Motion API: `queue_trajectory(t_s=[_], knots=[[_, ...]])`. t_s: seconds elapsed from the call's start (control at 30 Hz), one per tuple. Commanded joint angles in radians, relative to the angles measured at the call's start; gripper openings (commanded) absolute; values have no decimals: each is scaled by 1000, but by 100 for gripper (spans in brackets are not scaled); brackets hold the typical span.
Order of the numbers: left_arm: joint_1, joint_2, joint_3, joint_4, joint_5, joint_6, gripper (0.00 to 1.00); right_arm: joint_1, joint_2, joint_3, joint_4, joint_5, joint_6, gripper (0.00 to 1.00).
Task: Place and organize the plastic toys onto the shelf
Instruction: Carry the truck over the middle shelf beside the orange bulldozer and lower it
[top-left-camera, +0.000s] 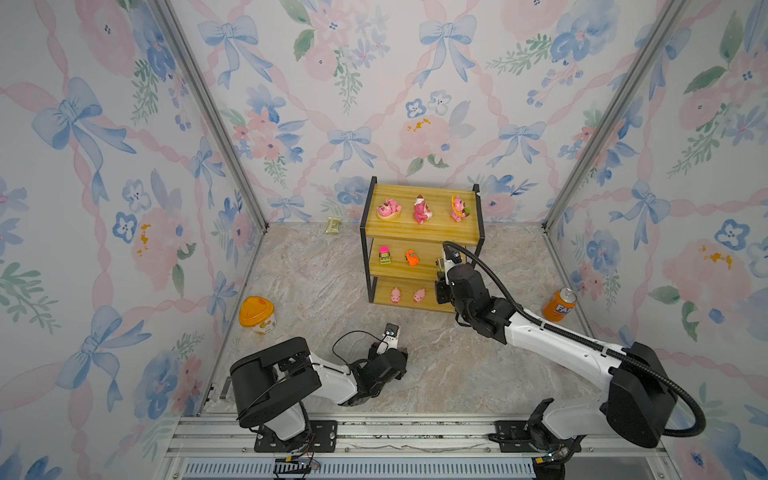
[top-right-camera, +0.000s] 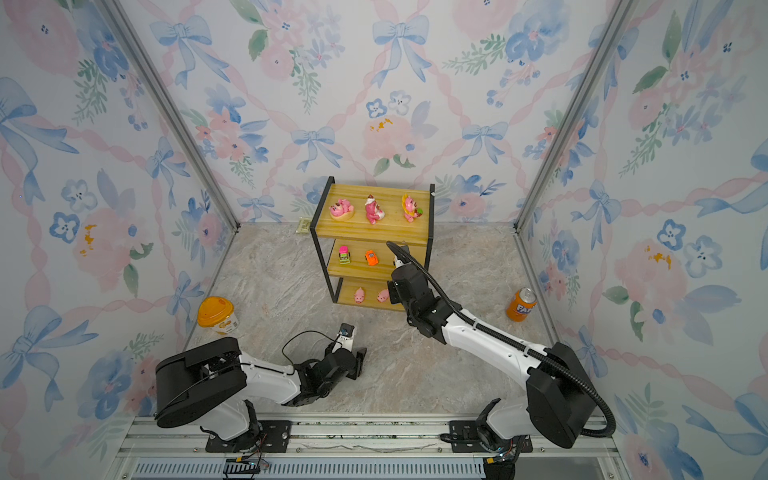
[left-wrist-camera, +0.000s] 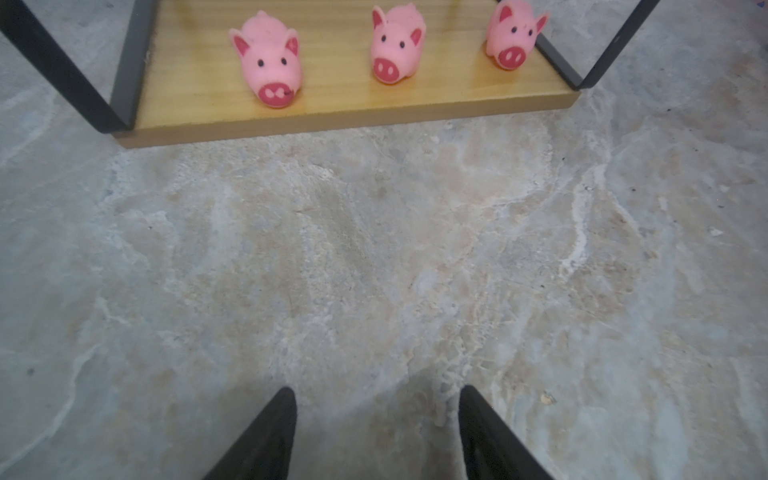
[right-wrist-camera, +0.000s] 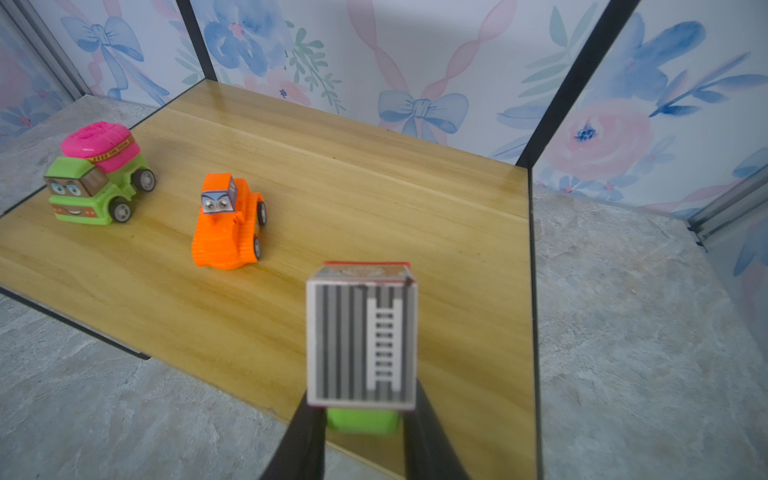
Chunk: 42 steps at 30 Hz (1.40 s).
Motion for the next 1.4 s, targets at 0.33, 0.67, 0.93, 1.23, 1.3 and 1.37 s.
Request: queue_trajectory(t_s=[0.33, 0.67, 0.93, 1.23, 1.3, 1.37], knots=[[-5, 32, 25, -6, -10, 16, 64, 13, 57, -19, 90, 29, -43, 27], [-5, 20, 17, -6, -15, 17, 63, 13, 73, -10, 91, 32, -53, 31], [-6, 18, 16, -6, -13, 13, 64, 11, 70, -11, 89, 51, -54, 47], [-8, 11, 13, -5, -18, 14, 64, 19, 38, -13, 77, 65, -68, 55], [-10, 7, 8, -6, -21, 12, 64, 26, 30, -17, 74, 75, -73, 57], [-10, 0, 2, -6, -26, 12, 64, 36, 21, -21, 70, 92, -84, 59]])
